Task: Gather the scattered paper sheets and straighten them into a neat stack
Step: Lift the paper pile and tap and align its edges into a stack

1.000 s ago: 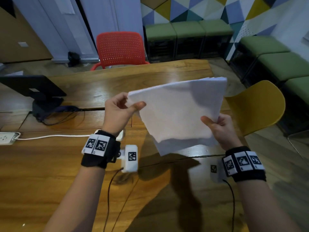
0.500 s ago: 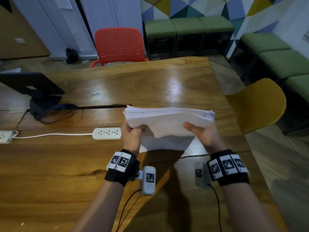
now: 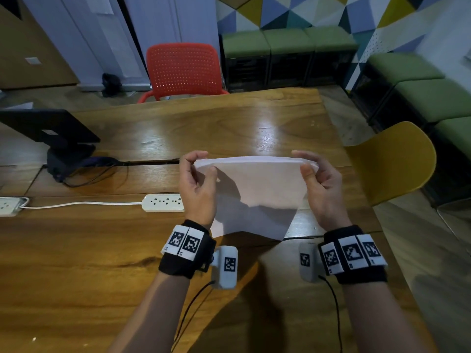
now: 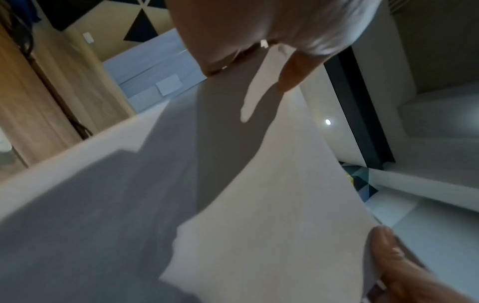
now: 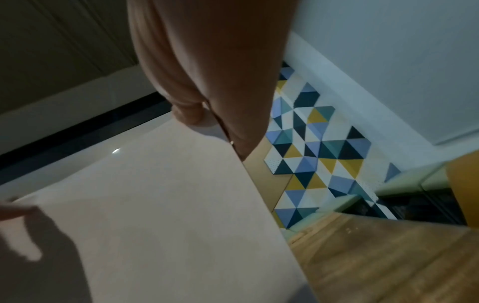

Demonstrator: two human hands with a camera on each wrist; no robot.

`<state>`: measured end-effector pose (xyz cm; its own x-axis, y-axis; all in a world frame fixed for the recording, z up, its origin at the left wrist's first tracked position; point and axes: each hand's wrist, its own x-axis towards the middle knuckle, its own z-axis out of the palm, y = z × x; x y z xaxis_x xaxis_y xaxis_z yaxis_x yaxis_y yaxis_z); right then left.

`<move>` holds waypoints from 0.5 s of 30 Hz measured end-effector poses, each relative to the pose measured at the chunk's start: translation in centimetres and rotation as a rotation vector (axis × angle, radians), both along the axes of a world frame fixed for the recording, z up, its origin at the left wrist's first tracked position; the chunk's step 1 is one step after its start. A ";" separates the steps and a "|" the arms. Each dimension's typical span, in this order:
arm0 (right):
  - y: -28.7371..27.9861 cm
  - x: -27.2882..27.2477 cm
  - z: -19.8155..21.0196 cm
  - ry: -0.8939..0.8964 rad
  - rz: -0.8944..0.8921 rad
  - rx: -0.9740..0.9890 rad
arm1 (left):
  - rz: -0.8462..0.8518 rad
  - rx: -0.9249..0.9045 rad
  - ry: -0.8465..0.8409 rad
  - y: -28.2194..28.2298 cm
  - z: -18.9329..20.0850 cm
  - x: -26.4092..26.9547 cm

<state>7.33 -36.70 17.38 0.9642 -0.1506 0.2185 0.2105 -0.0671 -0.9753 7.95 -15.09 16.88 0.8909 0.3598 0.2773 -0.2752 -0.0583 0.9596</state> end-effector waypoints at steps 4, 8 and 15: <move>0.1 -0.3 -0.3 -0.078 -0.064 -0.160 | -0.030 0.240 -0.019 0.2 -1.2 -0.2; 0.6 0.2 0.2 -0.044 -0.106 -0.080 | -0.072 -0.009 0.142 -0.2 -1.2 0.2; -0.5 -0.4 2.5 -0.093 -0.031 -0.047 | -0.091 -0.087 0.050 -0.8 0.2 0.6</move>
<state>6.97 -37.20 19.91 0.9343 -0.1679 0.3146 0.2974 -0.1198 -0.9472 8.60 -15.84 17.04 0.9327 0.2978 0.2032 -0.2276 0.0492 0.9725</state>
